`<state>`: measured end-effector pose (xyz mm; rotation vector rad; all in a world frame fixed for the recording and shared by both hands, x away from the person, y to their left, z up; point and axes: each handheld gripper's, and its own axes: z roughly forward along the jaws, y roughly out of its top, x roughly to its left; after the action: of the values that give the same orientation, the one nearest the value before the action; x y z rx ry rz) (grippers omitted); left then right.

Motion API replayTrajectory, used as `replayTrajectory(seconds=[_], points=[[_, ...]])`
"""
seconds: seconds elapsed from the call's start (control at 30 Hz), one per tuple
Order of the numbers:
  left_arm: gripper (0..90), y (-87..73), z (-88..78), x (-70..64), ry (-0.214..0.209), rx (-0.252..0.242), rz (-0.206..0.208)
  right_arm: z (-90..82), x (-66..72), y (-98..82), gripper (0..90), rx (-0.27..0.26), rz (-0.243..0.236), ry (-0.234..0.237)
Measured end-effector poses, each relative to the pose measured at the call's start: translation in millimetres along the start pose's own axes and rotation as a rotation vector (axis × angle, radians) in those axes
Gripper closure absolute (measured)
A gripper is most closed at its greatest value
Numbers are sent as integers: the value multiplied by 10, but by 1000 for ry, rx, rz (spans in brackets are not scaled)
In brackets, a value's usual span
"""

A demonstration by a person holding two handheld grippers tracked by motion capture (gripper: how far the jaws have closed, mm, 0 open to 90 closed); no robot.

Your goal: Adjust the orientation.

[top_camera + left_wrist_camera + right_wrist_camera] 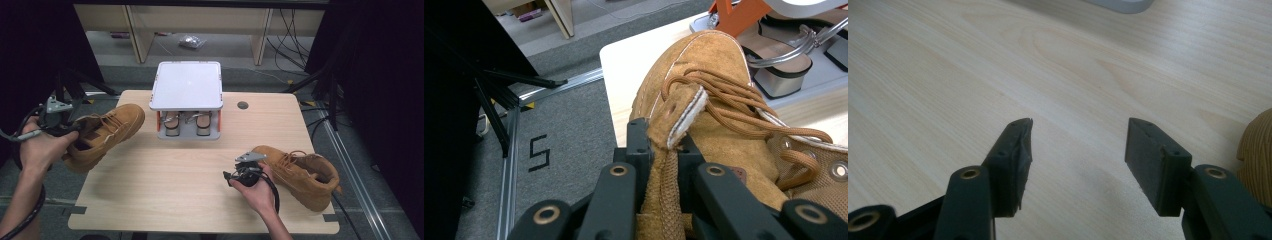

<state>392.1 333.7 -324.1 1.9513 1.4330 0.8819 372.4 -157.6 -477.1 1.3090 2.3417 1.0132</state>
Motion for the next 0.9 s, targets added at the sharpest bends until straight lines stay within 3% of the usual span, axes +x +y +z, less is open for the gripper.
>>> replayTrajectory(seconds=[0.77,0.8,0.9], points=[[831,128,-7,69,33,-34,-27,13,6,-7,448,-4,-1,-4],[831,135,-9,74,35,-31,-24,21,-6,-13,448,-10,-21,-10],[831,150,-5,80,37,-33,-28,22,-6,-14,448,-11,-21,-10]])
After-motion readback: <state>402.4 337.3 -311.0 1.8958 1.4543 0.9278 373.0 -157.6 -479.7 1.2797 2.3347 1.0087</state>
